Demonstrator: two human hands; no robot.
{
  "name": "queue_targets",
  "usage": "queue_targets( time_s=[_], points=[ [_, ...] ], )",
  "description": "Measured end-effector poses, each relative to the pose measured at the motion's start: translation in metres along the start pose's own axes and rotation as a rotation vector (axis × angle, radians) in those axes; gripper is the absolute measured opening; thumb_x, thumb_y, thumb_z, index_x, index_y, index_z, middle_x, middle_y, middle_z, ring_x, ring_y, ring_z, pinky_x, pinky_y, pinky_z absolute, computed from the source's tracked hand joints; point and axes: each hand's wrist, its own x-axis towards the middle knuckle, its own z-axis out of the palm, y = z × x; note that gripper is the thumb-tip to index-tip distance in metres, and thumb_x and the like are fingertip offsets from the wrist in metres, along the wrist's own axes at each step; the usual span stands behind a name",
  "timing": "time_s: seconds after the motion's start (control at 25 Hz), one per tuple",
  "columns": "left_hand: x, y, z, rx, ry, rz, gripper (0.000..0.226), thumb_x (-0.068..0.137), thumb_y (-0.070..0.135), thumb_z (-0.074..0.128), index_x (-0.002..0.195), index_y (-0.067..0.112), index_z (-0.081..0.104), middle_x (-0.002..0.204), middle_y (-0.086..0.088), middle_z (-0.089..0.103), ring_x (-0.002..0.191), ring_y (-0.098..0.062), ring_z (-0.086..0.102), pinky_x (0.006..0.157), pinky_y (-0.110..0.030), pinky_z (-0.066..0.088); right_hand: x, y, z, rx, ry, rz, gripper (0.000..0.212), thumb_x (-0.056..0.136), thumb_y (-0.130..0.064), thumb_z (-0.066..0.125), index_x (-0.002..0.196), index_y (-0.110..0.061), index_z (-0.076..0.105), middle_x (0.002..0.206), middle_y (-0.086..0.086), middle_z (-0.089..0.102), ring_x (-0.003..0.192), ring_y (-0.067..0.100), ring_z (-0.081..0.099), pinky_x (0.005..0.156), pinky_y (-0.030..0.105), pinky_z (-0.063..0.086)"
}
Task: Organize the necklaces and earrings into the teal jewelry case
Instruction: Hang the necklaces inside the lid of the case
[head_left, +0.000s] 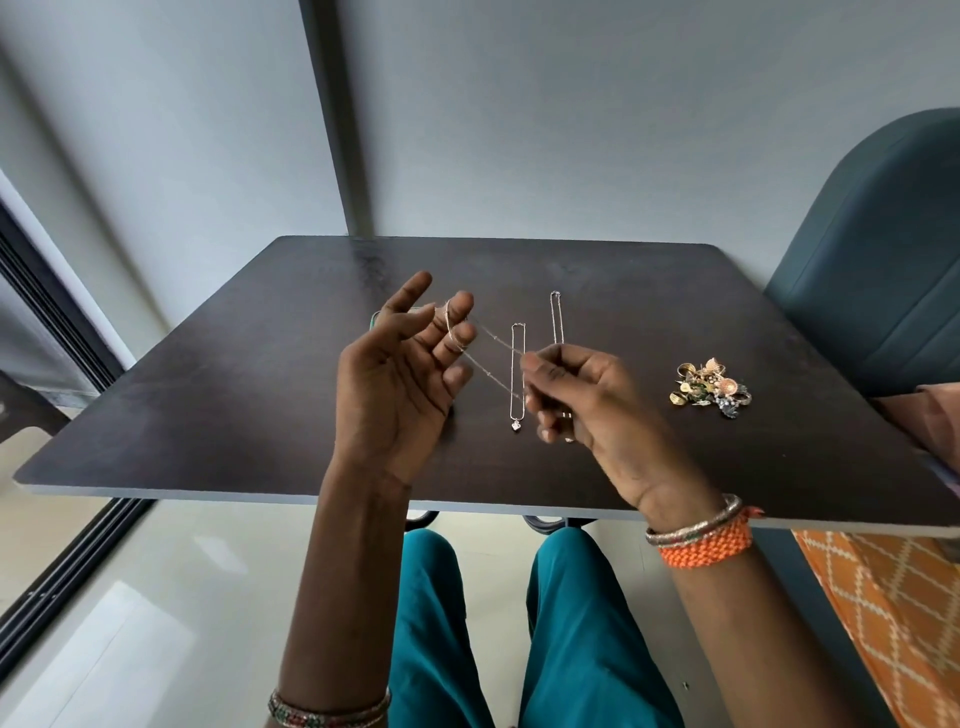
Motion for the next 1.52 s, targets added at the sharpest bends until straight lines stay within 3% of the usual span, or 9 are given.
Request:
queue_targets(
  time_s=[0.12, 0.2, 0.28, 0.4, 0.6, 1.0, 1.16, 1.28, 1.52],
  points=[
    [0.002, -0.001, -0.002, -0.017, 0.0, -0.004, 0.046, 0.077, 0.015, 0.049, 0.123, 0.016, 0.043, 0.1, -0.015, 0.066, 0.088, -0.025, 0.067, 0.07, -0.03, 0.056, -0.013, -0.006, 0.009, -0.546, -0.088, -0.148, 0.004, 0.088, -0.02, 0.064, 0.091, -0.022, 0.067, 0.08, -0.005, 0.068, 0.067, 0.004, 0.058, 0.062, 0.016, 0.048],
    [0.002, -0.003, 0.0, 0.055, 0.033, -0.024, 0.048, 0.074, 0.018, 0.05, 0.121, 0.018, 0.04, 0.104, -0.02, 0.065, 0.09, -0.028, 0.067, 0.073, -0.033, 0.057, -0.023, -0.013, 0.01, -0.783, -0.174, -0.185, 0.019, 0.088, -0.025, 0.064, 0.107, -0.029, 0.067, 0.092, -0.011, 0.069, 0.079, -0.001, 0.061, 0.068, 0.012, 0.05],
    [0.0, -0.004, 0.003, 0.103, 0.037, -0.037, 0.051, 0.073, 0.018, 0.051, 0.122, 0.017, 0.038, 0.104, -0.023, 0.064, 0.088, -0.03, 0.067, 0.072, -0.034, 0.057, -0.029, -0.023, 0.007, -0.851, -0.187, -0.197, 0.024, 0.087, -0.026, 0.065, 0.11, -0.03, 0.067, 0.089, -0.015, 0.068, 0.078, -0.003, 0.063, 0.066, 0.011, 0.051],
    [-0.002, -0.004, 0.013, 0.201, -0.007, -0.079, 0.049, 0.078, 0.018, 0.053, 0.124, 0.021, 0.036, 0.096, -0.022, 0.065, 0.08, -0.028, 0.067, 0.069, -0.032, 0.057, -0.026, -0.032, -0.002, -0.639, -0.15, -0.197, 0.012, 0.085, -0.017, 0.067, 0.092, -0.026, 0.07, 0.068, -0.014, 0.067, 0.058, -0.001, 0.061, 0.052, 0.013, 0.045],
    [-0.007, -0.012, 0.021, 0.497, -0.084, -0.174, 0.035, 0.096, 0.012, 0.044, 0.13, 0.013, 0.039, 0.068, -0.008, 0.064, 0.06, -0.019, 0.064, 0.061, -0.028, 0.056, -0.009, -0.041, -0.013, -0.55, -0.05, -0.287, 0.002, 0.083, -0.012, 0.069, 0.085, -0.012, 0.071, 0.054, -0.018, 0.061, 0.044, 0.0, 0.051, 0.046, 0.008, 0.036],
    [-0.017, -0.012, 0.02, 0.49, -0.207, -0.199, 0.059, 0.083, 0.002, 0.058, 0.135, 0.022, 0.039, 0.075, -0.008, 0.062, 0.055, -0.011, 0.056, 0.045, -0.021, 0.047, 0.003, -0.021, -0.01, -0.287, 0.054, -0.124, 0.012, 0.088, -0.022, 0.061, 0.085, -0.015, 0.07, 0.067, 0.001, 0.066, 0.053, 0.011, 0.055, 0.043, 0.022, 0.043],
    [-0.014, -0.012, 0.016, 0.522, -0.137, -0.145, 0.052, 0.089, 0.001, 0.052, 0.135, 0.021, 0.04, 0.086, -0.01, 0.065, 0.063, -0.012, 0.062, 0.05, -0.021, 0.051, -0.005, -0.015, -0.015, -0.03, -0.161, 0.013, 0.032, 0.087, -0.03, 0.052, 0.105, -0.009, 0.068, 0.078, 0.002, 0.069, 0.077, 0.018, 0.064, 0.064, 0.028, 0.053],
    [-0.014, -0.013, 0.013, 0.528, -0.135, -0.18, 0.047, 0.088, 0.005, 0.054, 0.132, 0.016, 0.045, 0.077, -0.008, 0.066, 0.065, -0.013, 0.065, 0.056, -0.023, 0.055, -0.005, -0.007, -0.017, 0.022, -0.133, 0.066, 0.03, 0.077, -0.02, 0.062, 0.103, -0.007, 0.069, 0.075, -0.001, 0.069, 0.079, 0.019, 0.062, 0.08, 0.037, 0.051],
    [-0.015, -0.01, 0.011, 0.539, -0.131, -0.223, 0.047, 0.074, 0.014, 0.06, 0.121, 0.009, 0.055, 0.078, -0.01, 0.067, 0.066, -0.017, 0.061, 0.066, -0.028, 0.054, -0.006, -0.006, -0.012, -0.018, -0.049, 0.09, 0.022, 0.066, -0.024, 0.069, 0.083, -0.01, 0.071, 0.077, 0.005, 0.067, 0.075, 0.015, 0.055, 0.063, 0.022, 0.045]
  ],
)
